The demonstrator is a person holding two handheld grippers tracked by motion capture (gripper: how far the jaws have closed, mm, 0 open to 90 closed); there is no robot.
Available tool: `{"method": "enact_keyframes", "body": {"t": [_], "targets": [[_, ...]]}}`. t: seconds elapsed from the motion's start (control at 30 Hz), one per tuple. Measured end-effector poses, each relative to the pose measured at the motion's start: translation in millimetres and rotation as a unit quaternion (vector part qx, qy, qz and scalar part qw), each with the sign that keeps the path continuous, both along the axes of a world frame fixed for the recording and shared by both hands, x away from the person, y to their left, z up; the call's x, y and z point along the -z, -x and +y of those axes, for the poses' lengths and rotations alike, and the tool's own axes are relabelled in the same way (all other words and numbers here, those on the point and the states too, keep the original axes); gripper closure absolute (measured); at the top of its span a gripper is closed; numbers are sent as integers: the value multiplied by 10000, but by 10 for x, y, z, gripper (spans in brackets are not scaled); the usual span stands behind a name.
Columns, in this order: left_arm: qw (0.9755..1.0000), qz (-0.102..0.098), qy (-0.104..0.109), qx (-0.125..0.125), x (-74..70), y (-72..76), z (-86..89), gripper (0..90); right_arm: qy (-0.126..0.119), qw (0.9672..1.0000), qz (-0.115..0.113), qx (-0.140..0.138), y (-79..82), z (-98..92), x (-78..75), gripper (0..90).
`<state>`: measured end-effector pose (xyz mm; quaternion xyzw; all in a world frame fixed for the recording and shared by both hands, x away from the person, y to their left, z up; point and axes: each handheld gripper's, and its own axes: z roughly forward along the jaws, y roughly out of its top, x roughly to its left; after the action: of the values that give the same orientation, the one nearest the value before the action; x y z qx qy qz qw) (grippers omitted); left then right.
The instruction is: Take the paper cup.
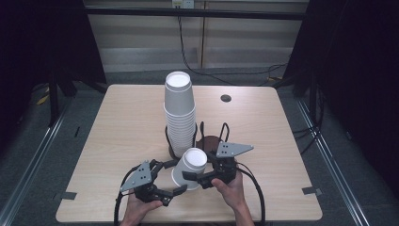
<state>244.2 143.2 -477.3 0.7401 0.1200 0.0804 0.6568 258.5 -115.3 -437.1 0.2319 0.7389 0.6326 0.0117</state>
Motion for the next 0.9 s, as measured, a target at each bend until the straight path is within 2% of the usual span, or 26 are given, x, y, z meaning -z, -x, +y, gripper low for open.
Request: {"method": "enact_keyframes", "body": {"t": [0.07, 0.17, 0.37, 0.8, 0.9], "targets": [[10000, 40, -84, -30, 3, 5, -17, 121, 13, 10000, 11, -43, 4, 21, 11, 209], [10000, 17, -91, -16, 6, 3, -38, 111, 12, 9999, -7, -109, 11, 61, 25, 209], [9999, 124, -80, -3, 29, -29, -82, 95, -32, 9998, -20, -177, 1, 121, 59, 209], [9992, 328, -197, 87, 46, -53, -104, 142, 46, 9998, -56, -208, 13, 155, 86, 190], [9990, 347, -269, 78, 44, -60, -96, 152, 31, 9997, -68, -217, 14, 159, 88, 142]]}}
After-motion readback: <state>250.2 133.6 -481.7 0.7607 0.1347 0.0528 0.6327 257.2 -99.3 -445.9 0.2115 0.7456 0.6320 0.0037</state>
